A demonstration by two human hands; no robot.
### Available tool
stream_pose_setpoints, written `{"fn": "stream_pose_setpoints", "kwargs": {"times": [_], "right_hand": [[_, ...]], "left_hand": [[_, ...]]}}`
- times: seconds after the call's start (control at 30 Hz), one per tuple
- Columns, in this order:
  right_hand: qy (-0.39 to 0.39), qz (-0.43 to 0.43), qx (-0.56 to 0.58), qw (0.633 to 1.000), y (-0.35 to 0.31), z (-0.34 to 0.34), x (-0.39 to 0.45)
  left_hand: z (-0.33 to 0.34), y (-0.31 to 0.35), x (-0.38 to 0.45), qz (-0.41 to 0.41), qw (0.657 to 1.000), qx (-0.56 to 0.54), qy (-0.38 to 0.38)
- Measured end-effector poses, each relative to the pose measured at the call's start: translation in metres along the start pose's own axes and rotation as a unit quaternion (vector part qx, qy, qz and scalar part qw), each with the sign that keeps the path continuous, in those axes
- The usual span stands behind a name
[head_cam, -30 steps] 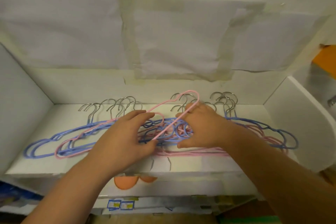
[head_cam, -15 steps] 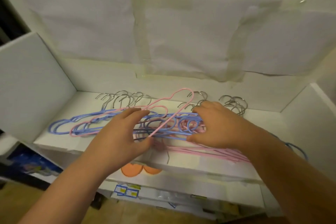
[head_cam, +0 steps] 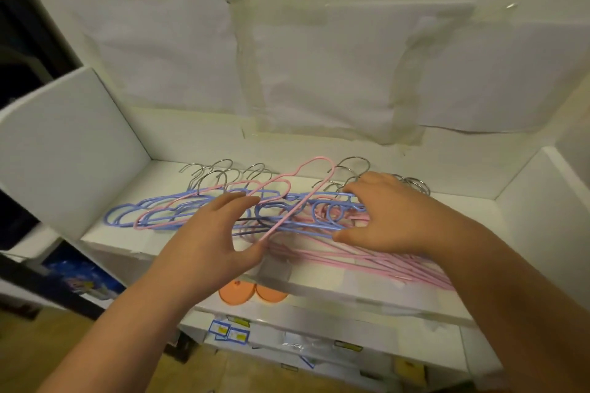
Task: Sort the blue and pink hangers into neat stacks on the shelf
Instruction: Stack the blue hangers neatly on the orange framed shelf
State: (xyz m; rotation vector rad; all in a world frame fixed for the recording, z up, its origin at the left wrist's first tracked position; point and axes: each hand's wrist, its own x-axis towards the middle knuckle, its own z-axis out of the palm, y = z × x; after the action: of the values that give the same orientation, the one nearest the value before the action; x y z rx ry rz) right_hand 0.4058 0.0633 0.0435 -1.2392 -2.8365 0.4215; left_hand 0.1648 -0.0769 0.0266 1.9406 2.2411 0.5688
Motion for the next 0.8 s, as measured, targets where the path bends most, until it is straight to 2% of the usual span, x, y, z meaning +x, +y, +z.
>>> {"fn": "stream_pose_setpoints", "kwargs": {"times": [0.27,0.8], "right_hand": [[-0.035,0.010,-0.021,0.999,0.001,0.008,-0.003],[-0.037,0.036,-0.055,0.997,-0.006,0.016,-0.004]], "left_hand": [[0.019,-0.009,0.009,-0.025,0.999,-0.034,-0.024],[0.034,-0.038,0.039,0.061,0.991,-0.023,-0.116]]}}
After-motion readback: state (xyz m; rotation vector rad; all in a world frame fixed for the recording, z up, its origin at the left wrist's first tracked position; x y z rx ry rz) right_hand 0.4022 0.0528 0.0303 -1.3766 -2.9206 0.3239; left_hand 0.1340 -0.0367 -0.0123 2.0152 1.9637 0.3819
